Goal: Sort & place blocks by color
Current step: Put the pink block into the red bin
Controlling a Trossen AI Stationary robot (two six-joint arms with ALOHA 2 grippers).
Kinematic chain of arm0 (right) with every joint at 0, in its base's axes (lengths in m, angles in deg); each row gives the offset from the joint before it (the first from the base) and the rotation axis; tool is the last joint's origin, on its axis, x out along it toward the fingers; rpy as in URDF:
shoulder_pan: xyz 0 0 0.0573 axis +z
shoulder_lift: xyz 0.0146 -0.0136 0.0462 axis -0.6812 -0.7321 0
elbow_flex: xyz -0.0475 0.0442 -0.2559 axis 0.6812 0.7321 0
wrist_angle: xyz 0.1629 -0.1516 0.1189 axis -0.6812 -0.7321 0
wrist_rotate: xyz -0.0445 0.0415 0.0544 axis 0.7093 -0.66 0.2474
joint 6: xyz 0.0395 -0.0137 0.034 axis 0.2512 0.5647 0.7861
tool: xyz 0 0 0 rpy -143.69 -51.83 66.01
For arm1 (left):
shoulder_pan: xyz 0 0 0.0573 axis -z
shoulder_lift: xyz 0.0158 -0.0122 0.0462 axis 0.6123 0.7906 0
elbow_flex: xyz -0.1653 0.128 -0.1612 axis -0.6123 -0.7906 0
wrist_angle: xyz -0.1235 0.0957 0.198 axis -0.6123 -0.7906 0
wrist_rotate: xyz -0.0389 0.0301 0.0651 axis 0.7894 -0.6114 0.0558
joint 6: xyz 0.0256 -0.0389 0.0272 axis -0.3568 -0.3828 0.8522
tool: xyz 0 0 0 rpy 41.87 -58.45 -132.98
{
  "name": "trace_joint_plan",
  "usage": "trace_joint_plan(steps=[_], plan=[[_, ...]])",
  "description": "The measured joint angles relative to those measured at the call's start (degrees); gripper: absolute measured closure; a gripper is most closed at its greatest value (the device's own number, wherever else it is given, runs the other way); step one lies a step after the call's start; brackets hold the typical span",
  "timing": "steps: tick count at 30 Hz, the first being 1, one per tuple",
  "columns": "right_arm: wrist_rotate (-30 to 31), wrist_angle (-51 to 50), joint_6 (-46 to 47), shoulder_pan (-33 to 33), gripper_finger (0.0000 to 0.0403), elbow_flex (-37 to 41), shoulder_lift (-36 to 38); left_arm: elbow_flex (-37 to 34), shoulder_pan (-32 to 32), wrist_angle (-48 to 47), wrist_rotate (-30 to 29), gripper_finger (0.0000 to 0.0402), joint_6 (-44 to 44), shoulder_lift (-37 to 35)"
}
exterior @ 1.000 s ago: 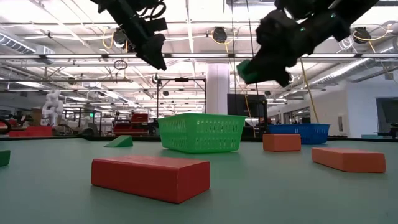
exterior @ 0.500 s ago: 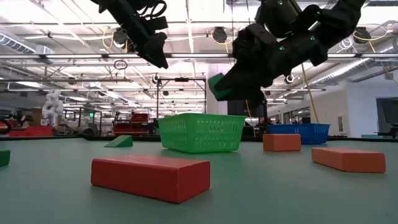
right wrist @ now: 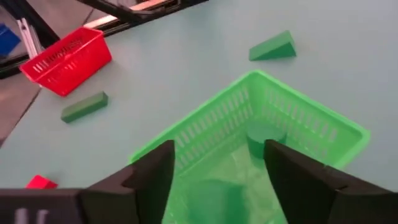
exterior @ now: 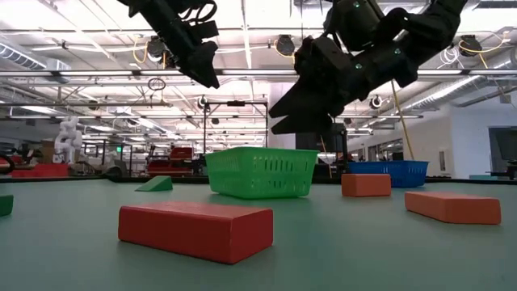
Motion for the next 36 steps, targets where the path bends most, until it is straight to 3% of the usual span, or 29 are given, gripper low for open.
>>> trace_joint_plan(steps=[6,14,17,25,36], plan=[[-0.09,-6.27,-2.47,-0.07,0.0119,0.04,4.28,0.00,0.00,-0.11,0.02,0.0172,-0.10,0.02],[2.55,-33.75,-10.62,-0.05,0.0123,0.04,15.25,0.00,0.34,-0.63,0.09,0.0172,-0.20,0.06],[4.50,-38.48,-12.53,-0.07,0.0128,1.11,17.06,0.00,0.62,-0.60,0.11,0.0172,-0.20,0.04],[4.36,-37.96,-12.99,-0.01,0.0142,7.09,16.63,0.00,1.30,-0.82,0.21,0.0172,0.25,0.05],[4.19,-27.66,-12.60,0.06,0.0163,14.43,16.58,0.00,1.29,-1.32,0.19,0.0172,1.90,0.05]])
